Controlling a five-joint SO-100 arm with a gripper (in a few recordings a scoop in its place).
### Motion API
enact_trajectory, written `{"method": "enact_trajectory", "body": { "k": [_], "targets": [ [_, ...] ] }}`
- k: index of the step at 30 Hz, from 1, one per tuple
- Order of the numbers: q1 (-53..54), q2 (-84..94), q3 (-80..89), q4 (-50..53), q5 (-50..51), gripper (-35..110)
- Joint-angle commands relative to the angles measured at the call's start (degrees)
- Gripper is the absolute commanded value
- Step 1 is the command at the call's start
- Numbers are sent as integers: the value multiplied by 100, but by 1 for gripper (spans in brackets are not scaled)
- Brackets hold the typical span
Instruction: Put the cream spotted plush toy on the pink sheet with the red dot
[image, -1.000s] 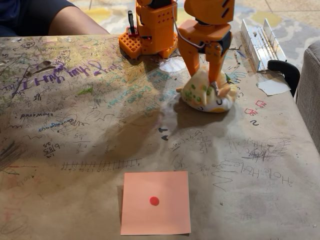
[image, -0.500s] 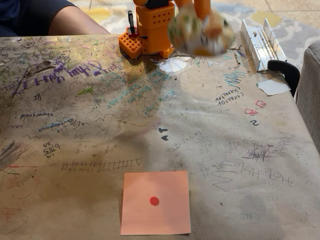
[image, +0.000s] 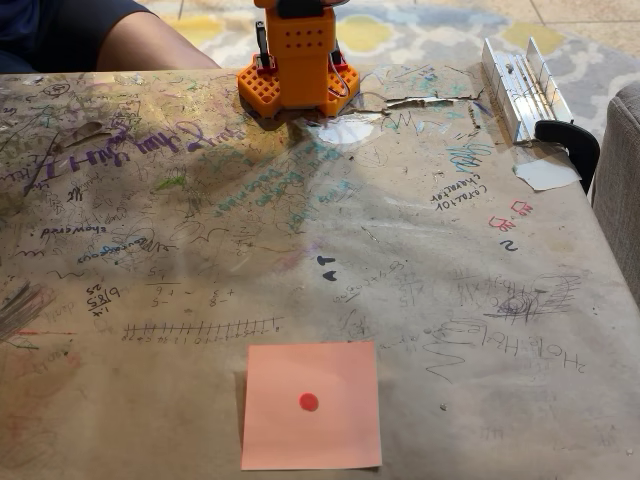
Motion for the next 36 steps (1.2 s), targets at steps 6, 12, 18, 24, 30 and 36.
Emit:
{"method": "enact_trajectory", "body": {
  "k": [6, 12, 18, 24, 30, 36],
  "targets": [
    [185, -9, 308, -501, -114, 0],
    [44, 114, -53, -290, -220, 0],
    [-176, 1213, 211, 141, -237, 0],
    [325, -62, 615, -1301, -334, 0],
    [800, -7682, -4825, -281, -132, 26],
    [387, -5238, -879, -1160, -1380, 43]
  ]
}}
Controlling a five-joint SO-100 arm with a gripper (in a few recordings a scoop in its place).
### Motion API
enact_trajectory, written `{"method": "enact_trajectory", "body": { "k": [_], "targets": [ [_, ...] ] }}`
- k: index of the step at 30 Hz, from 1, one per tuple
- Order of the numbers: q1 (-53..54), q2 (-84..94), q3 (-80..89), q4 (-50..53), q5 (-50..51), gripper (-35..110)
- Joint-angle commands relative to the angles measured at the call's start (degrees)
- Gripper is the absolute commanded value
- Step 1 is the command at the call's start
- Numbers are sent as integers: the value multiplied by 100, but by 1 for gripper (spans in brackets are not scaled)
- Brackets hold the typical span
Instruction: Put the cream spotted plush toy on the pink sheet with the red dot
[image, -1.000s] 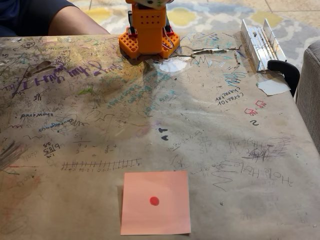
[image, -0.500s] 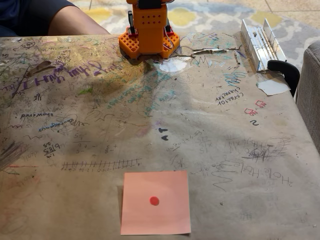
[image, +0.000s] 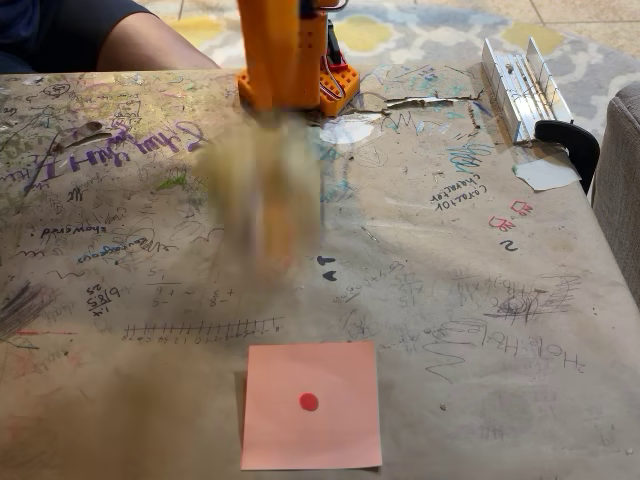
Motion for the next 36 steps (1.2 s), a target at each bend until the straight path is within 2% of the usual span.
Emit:
{"method": "enact_trajectory", "body": {
  "k": [1, 13, 15, 18, 22, 36],
  "targets": [
    [-334, 1538, 3067, -1397, -519, 42],
    [-896, 3674, 5528, -1670, -844, 35],
    [-1011, 4307, 5783, -1644, -853, 29],
    [-1213, 5476, 6126, -1529, -703, 11],
    [-1380, 6759, 6609, -1424, -580, 0],
    [-1143, 8183, 8288, -1837, 255, 0]
  ]
}}
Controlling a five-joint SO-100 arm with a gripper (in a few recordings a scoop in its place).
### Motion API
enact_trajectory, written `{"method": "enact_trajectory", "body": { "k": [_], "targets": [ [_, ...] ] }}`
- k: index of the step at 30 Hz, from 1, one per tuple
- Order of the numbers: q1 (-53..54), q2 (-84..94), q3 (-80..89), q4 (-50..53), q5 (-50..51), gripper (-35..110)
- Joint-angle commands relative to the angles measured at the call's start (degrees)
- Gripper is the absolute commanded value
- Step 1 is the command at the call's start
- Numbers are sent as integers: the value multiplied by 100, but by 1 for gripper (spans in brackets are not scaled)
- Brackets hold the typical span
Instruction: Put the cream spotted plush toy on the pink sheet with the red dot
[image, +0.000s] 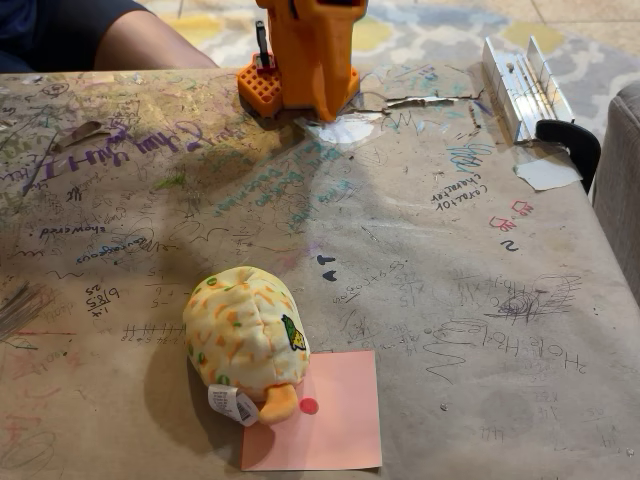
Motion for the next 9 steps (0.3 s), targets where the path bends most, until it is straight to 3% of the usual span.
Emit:
{"method": "enact_trajectory", "body": {
  "k": [1, 9],
  "targets": [
    [18, 176, 185, -141, 70, 0],
    [-132, 176, 589, -167, 237, 0]
  ]
}}
